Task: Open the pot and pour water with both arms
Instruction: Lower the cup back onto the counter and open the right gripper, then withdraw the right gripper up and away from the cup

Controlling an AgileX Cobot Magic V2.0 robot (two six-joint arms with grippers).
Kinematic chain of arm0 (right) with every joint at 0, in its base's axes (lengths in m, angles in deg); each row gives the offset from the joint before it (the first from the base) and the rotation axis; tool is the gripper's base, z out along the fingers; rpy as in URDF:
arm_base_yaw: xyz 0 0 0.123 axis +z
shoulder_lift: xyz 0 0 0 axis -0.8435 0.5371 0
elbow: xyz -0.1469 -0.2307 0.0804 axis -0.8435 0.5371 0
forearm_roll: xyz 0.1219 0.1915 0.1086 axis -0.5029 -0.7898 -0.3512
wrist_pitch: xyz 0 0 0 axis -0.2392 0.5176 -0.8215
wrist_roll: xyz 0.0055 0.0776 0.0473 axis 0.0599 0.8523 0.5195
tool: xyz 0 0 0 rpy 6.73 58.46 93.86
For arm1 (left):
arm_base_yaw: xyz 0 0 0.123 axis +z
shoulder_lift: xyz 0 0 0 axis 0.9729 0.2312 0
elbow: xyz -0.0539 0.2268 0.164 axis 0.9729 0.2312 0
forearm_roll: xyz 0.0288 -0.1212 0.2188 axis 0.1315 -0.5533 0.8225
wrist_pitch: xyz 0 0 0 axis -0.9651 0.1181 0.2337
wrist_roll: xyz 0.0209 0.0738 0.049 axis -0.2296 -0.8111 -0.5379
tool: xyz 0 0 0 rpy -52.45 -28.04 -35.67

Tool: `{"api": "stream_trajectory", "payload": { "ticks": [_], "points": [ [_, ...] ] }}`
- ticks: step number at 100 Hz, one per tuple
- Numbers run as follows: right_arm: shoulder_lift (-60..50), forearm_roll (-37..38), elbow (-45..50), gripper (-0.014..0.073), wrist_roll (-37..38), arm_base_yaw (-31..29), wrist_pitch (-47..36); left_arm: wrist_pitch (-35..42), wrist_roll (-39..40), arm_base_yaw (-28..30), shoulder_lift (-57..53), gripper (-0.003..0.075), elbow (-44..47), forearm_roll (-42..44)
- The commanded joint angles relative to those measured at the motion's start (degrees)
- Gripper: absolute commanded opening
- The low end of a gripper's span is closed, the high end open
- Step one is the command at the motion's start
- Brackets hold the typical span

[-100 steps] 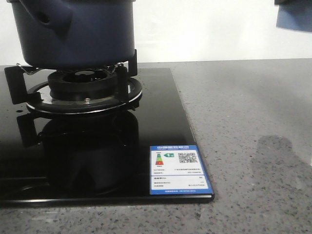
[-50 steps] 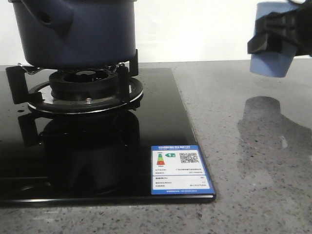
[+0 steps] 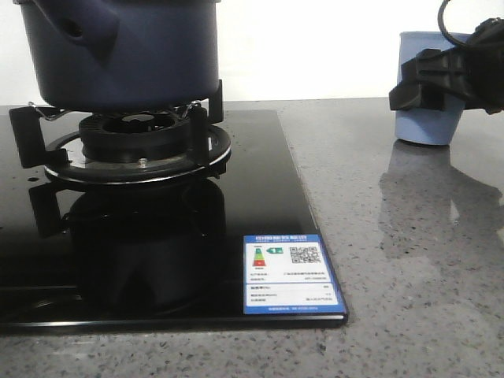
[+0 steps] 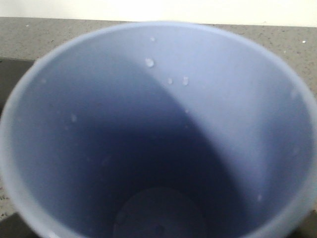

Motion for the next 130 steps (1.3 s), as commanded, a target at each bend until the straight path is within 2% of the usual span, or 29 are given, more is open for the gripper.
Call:
{"api": "stream_trajectory", "payload": {
  "ticks": [1, 11, 21, 28, 61, 77, 96, 110, 130],
  "points": [
    [-1.6, -0.1, -1.5, 0.0361, -0.5, -0.4, -3.1, 6.2, 0.0, 0.0, -1.6, 0.0353, -2.2, 0.1],
    [-1.7, -0.1, -1.5, 0.0463, -0.5, -0.4, -1.9, 6.2, 0.0, 0.0, -1.6, 0.0353, -2.2, 0.1],
    [-2.5, -0.1, -1.5, 0.0604, -0.4, -0.4, 1.6, 6.2, 0.0, 0.0, -1.6, 0.0353, -2.2, 0.1],
    [-3.8, -0.1, -1.5, 0.0654, -0.4, -0.4, 5.0, 6.2, 0.0, 0.0, -1.6, 0.0353, -2.2, 0.1],
    [-15.3, -0.1, -0.7, 0.0653, 0.1, 1.9, 26.3, 6.2, 0.0, 0.0, -1.6, 0.0353, -2.2, 0.1],
    [-19.1, -0.1, 2.0, 0.0654, 0.1, 3.7, 24.2, 6.7, 0.0, 0.0, -1.6, 0.0353, -2.2, 0.1],
    [-20.5, -4.1, 2.4, 0.0654, 0.1, 4.7, 34.7, 6.7, 0.0, 0.0, -1.6, 0.0353, -2.2, 0.1],
    [-25.7, -4.5, 4.3, 0.0654, 0.1, 6.2, 34.0, 6.1, 0.0, -0.3, -1.6, 0.0353, -2.2, 0.1],
    [-37.4, -6.7, 5.6, 0.0654, 0.1, 6.8, 35.6, 6.0, 0.0, -5.2, -0.7, 0.0353, -2.2, 0.4]
  ]
}}
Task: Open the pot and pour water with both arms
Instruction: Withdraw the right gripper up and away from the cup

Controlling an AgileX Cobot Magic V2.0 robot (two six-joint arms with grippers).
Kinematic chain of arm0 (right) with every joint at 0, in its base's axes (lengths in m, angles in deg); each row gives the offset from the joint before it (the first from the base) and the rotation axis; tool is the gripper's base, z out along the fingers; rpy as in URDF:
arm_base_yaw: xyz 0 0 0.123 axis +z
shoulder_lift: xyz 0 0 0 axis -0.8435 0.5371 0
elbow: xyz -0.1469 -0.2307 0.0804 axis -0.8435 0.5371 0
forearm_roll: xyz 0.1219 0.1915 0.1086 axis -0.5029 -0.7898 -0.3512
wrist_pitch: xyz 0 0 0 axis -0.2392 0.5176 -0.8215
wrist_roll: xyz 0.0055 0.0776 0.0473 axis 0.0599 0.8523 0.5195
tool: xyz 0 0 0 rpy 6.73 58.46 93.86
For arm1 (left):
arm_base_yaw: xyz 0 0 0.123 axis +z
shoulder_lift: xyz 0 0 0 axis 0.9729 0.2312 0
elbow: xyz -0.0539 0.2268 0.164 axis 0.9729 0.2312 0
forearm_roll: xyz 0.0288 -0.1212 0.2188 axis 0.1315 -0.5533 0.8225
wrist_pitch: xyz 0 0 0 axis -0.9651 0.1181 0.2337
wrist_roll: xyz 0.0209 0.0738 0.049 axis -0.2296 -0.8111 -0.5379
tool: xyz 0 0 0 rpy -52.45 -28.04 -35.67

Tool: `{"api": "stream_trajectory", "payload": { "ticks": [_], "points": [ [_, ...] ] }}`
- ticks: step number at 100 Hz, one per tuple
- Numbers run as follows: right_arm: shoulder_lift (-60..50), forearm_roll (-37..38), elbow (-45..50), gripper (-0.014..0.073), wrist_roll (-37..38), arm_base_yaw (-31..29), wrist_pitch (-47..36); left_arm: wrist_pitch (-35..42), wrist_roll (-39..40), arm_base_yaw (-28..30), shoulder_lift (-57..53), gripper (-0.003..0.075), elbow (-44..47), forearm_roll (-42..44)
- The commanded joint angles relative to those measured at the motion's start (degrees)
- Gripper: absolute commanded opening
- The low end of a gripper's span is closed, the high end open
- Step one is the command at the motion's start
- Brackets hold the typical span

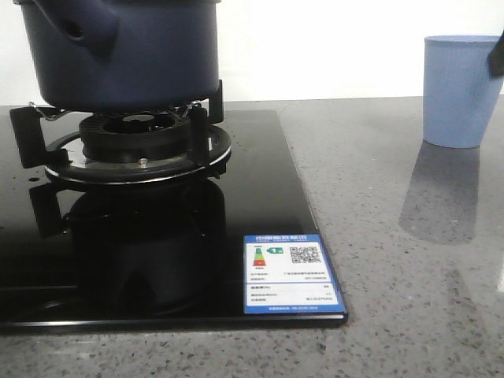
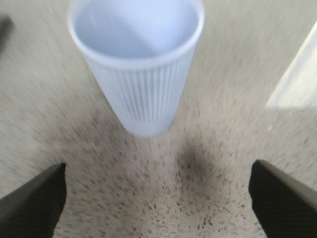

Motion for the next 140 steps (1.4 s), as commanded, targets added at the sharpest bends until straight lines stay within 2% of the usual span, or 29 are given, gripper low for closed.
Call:
{"api": "stream_trajectory", "payload": {
  "ticks": [1, 34, 53, 73, 140],
  "points": [
    [-5.3, -0.1, -1.1, 0.0654, -0.1, 0.1, -1.5, 5.9, 0.0, -2.7, -0.4, 0.0353, -2.2, 0.4],
    [-21.1, -2.3, -1.1, 0.0654, -0.1, 0.1, 7.9, 9.3, 0.0, -13.8, 5.8, 0.0353, -2.2, 1.2],
    [-26.3, -2.3, -1.1, 0.0654, -0.1, 0.1, 12.7, 12.5, 0.0, -17.3, 9.3, 0.0353, -2.2, 3.5],
    [-28.6, -2.3, -1.1, 0.0654, -0.1, 0.1, 15.9, 12.7, 0.0, -17.2, 10.8, 0.0353, -2.2, 3.6],
    [-28.8, -2.3, -1.1, 0.0654, -0.1, 0.1, 15.9, 12.4, 0.0, -15.2, 10.9, 0.0353, -2.2, 1.9]
  ]
}}
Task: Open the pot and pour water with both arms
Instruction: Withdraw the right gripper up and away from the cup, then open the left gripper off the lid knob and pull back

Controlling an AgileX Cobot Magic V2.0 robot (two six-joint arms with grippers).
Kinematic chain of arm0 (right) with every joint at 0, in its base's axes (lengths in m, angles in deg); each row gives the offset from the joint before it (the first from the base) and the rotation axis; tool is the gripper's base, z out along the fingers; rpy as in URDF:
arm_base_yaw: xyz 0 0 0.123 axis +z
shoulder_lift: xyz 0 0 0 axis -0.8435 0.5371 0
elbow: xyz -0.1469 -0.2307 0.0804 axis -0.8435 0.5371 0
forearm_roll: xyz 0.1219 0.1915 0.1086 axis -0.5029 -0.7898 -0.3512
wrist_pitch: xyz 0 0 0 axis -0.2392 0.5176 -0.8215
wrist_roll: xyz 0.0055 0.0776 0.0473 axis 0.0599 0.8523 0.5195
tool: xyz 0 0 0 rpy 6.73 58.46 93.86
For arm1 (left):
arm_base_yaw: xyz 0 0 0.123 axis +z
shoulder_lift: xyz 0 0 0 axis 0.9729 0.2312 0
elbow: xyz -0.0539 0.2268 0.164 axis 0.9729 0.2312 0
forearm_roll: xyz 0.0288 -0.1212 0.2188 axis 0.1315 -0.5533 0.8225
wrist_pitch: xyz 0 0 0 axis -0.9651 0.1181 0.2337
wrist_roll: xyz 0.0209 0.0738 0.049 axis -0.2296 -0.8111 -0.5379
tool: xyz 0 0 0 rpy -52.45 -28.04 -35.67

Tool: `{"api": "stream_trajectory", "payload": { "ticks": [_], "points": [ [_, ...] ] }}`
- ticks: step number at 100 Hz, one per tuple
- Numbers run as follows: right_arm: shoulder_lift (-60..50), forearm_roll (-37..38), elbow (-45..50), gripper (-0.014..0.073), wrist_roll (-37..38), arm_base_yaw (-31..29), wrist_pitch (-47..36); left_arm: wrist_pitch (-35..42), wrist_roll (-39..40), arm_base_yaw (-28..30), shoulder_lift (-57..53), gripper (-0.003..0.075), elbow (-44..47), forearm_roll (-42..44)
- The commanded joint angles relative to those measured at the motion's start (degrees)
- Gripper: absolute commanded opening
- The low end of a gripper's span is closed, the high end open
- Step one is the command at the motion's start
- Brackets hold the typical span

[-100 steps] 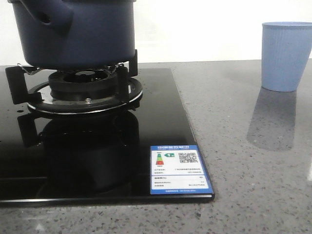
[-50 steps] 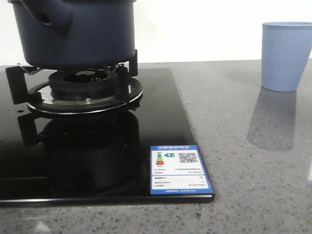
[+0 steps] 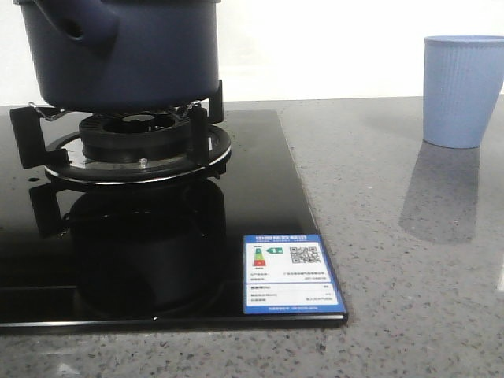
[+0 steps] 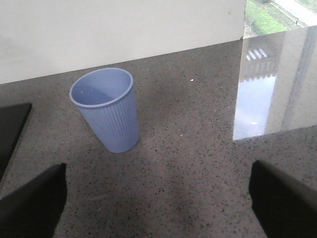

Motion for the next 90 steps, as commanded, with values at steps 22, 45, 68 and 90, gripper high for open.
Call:
{"api": "stream_trajectory", "payload": {
  "ticks": [22, 45, 68, 90],
  "points": [
    [0.2, 1.2, -1.4, 0.0654, -0.1, 0.1, -3.5, 4.6, 0.0, -0.1, -1.0, 0.0353, -2.2, -0.4],
    [0.2, 1.2, -1.4, 0.0654, -0.1, 0.1, -3.5, 4.5, 0.0, -0.1, -0.3, 0.0353, -2.2, -0.4],
    [0.2, 1.2, -1.4, 0.0654, -0.1, 0.1, -3.5, 3.2, 0.0, -0.1, -0.3, 0.0353, -2.2, -0.4],
    [0.2, 1.2, -1.4, 0.0654, -0.1, 0.1, -3.5, 2.9, 0.0, -0.1, -0.3, 0.0584, -2.2, -0.3]
  ]
}}
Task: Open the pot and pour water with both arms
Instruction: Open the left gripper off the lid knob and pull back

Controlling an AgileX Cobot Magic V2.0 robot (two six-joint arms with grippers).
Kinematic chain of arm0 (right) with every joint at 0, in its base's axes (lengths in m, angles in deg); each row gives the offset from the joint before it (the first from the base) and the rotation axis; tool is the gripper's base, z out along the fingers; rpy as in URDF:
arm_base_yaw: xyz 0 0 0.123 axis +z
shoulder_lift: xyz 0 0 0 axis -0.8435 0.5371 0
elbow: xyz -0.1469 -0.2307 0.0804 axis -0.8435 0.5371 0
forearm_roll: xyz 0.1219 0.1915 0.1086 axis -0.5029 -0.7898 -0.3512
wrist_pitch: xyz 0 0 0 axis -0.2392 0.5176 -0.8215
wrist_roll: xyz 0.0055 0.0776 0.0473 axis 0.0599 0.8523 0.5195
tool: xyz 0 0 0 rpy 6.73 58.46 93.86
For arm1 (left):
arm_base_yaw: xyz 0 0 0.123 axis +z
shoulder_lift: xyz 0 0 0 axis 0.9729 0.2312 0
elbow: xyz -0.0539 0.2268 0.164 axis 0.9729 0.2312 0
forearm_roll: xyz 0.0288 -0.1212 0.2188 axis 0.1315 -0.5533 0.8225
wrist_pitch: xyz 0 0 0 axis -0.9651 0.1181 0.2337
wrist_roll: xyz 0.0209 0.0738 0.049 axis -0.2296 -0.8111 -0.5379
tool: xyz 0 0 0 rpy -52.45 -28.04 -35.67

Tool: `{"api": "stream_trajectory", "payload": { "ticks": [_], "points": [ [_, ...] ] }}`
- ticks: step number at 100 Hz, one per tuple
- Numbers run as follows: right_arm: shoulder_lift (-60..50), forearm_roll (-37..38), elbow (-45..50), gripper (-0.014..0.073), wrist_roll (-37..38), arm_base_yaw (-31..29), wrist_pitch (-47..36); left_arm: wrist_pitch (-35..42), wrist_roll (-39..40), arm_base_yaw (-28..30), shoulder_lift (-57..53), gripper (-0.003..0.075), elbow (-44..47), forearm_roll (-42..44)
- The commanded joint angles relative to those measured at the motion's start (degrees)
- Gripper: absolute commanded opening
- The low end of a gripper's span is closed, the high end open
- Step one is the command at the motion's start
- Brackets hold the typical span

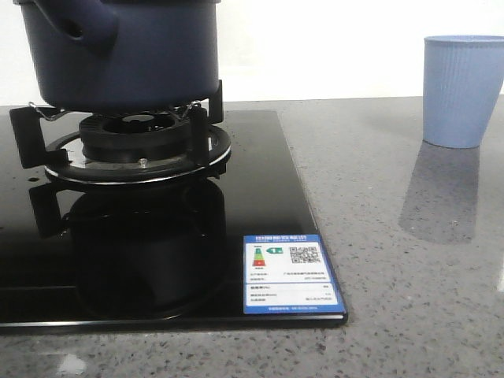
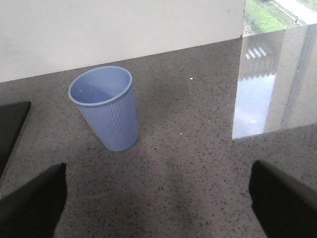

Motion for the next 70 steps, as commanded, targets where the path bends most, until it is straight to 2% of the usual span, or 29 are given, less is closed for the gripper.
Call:
{"api": "stream_trajectory", "payload": {
  "ticks": [1, 18, 34, 43, 48, 56, 61, 70],
  "points": [
    [0.2, 1.2, -1.4, 0.0654, -0.2, 0.0, -3.7, 4.7, 0.0, -0.1, -1.8, 0.0593, -2.2, -0.1],
    [0.2, 1.2, -1.4, 0.0654, -0.2, 0.0, -3.9, 4.2, 0.0, -0.1, -4.2, 0.0597, -2.2, -0.3],
    [0.3, 0.9, -1.4, 0.0653, -0.2, 0.0, -4.8, -1.0, 0.0, 0.9, -9.5, 0.0596, -2.2, -0.3],
    [0.3, -0.1, -1.4, 0.0653, -0.2, 0.0, -6.0, -4.6, 0.0, 2.4, -13.0, 0.0556, -2.2, -0.3],
    [0.3, -1.2, -1.4, 0.0635, -0.2, 0.0, -6.8, -6.4, 0.0, 3.1, -15.0, 0.0494, -2.2, -0.3],
    [0.3, -2.4, -1.4, 0.0543, -0.2, 0.0, -8.2, -9.0, 0.0, 4.0, -18.1, 0.0330, -2.0, 0.3],
    [0.4, -2.6, -1.3, 0.0439, -0.2, 0.0, -9.1, -9.6, 0.0, 4.4, -20.0, 0.0214, -1.1, 0.9],
    [0.4, -2.6, 0.1, 0.0161, -0.2, 0.0, -11.5, -9.7, 0.0, 4.8, -23.9, -0.0018, 2.0, 2.3]
  ]
}}
